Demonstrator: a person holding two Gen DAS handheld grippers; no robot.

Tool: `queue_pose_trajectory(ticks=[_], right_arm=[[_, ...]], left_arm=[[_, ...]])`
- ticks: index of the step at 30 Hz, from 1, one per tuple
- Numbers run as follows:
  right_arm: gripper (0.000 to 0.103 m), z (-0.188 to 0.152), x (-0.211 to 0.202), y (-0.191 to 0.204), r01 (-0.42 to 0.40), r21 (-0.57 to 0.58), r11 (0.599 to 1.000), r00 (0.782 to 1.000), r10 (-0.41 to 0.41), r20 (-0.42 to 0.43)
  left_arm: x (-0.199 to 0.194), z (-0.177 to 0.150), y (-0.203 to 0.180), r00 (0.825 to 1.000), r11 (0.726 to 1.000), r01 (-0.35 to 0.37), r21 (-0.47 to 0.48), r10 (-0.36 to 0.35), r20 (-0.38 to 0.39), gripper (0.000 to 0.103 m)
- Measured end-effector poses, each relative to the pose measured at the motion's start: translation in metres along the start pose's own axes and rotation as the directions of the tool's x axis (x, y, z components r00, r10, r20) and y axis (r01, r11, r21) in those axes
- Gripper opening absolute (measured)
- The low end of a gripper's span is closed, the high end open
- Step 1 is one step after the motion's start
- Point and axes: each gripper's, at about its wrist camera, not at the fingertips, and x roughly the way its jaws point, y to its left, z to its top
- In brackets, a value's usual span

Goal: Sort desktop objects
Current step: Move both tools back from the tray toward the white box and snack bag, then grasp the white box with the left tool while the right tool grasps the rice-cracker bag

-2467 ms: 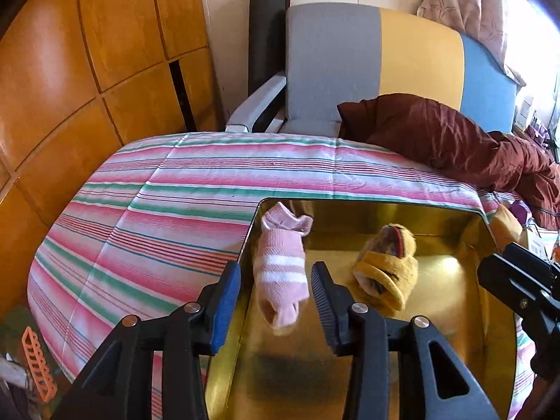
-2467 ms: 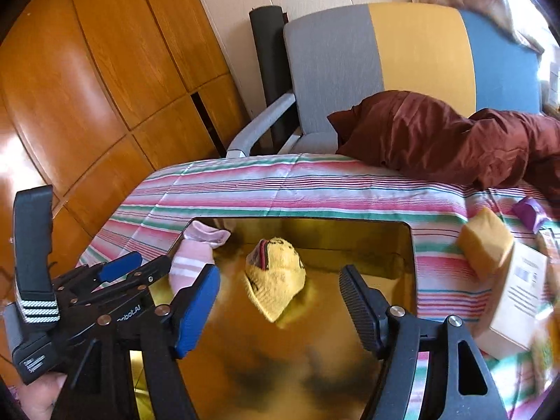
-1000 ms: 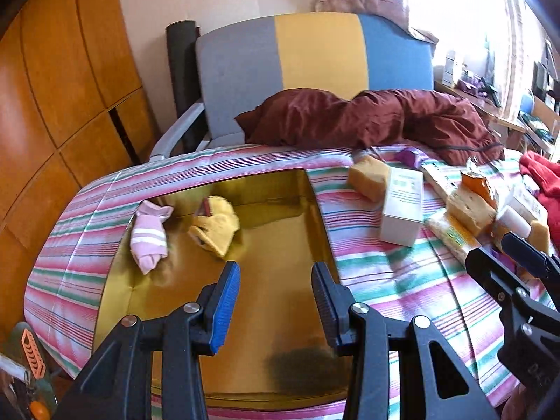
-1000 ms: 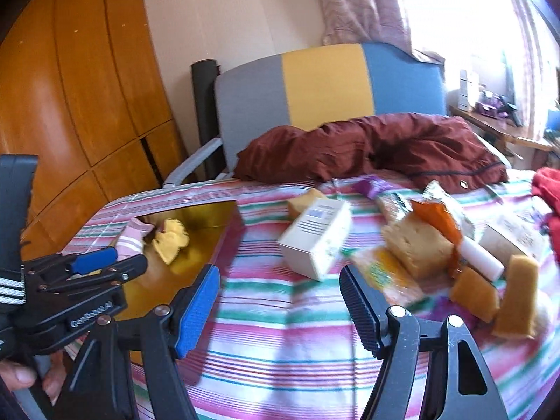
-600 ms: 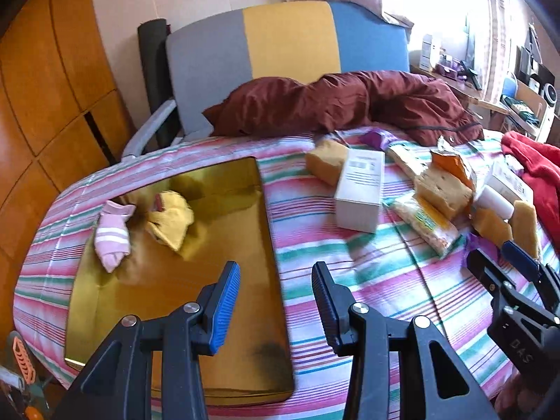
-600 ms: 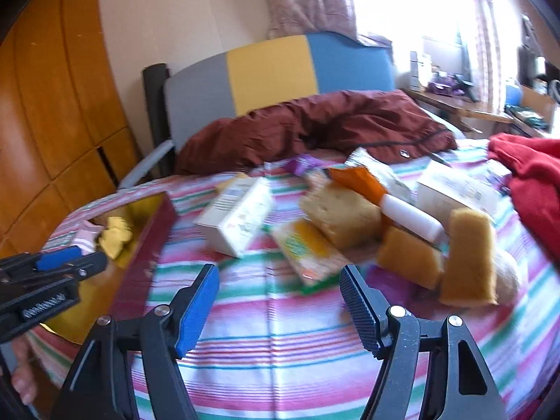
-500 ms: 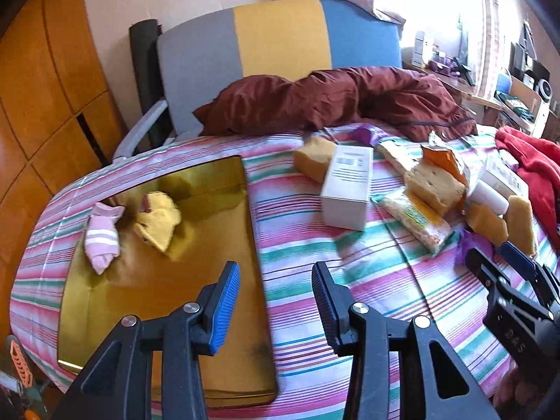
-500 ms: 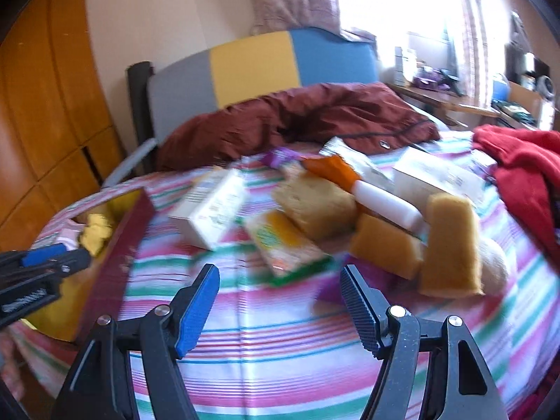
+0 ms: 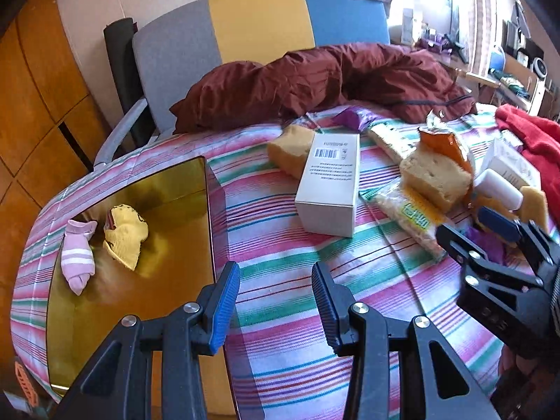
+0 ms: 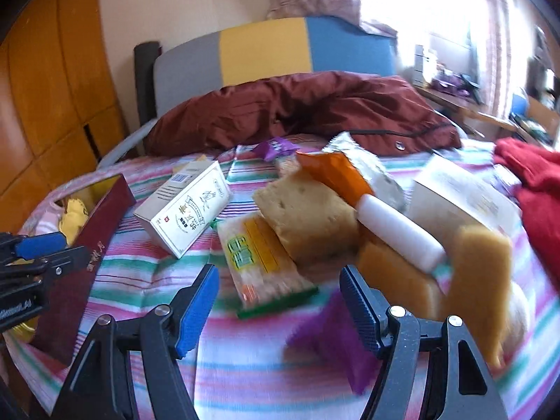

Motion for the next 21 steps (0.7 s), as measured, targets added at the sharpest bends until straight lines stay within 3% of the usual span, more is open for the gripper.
queue_pose_trajectory(ticks=[4,9,11,21], right_arm=[[0.072,0.008,0.035,0.007,0.006,-0.078,0.997,0.996,-0.013,-0.09],[0.069,0.01,0.053,0.02,0.029,-0.159,0.987,0.99,-0.051,-0.134],[0.055,0.009,0.054,0.019,0.011,-0.152,0.988,0.989,-0.033,-0.142],[0.05,-0.005,0.037,0.0,-0.034,-0.03,0.999,0.992,0.03,-0.12]], left_arm=[[0.008,0.004,-0.001,1.0,1.0,-0.001,0.0,0.001,-0.022,0.043],[0.018,0.012,-0.008,0.999,1.0,-0.018,0.013,0.019,-0.033,0.043],[0.022,0.015,-0.011,0.999,1.0,-0.019,0.019,0.02,-0.036,0.043],[0.037,0.027,-0.022,0.999,0.999,-0.017,0.039,0.019,-0.043,0.043]])
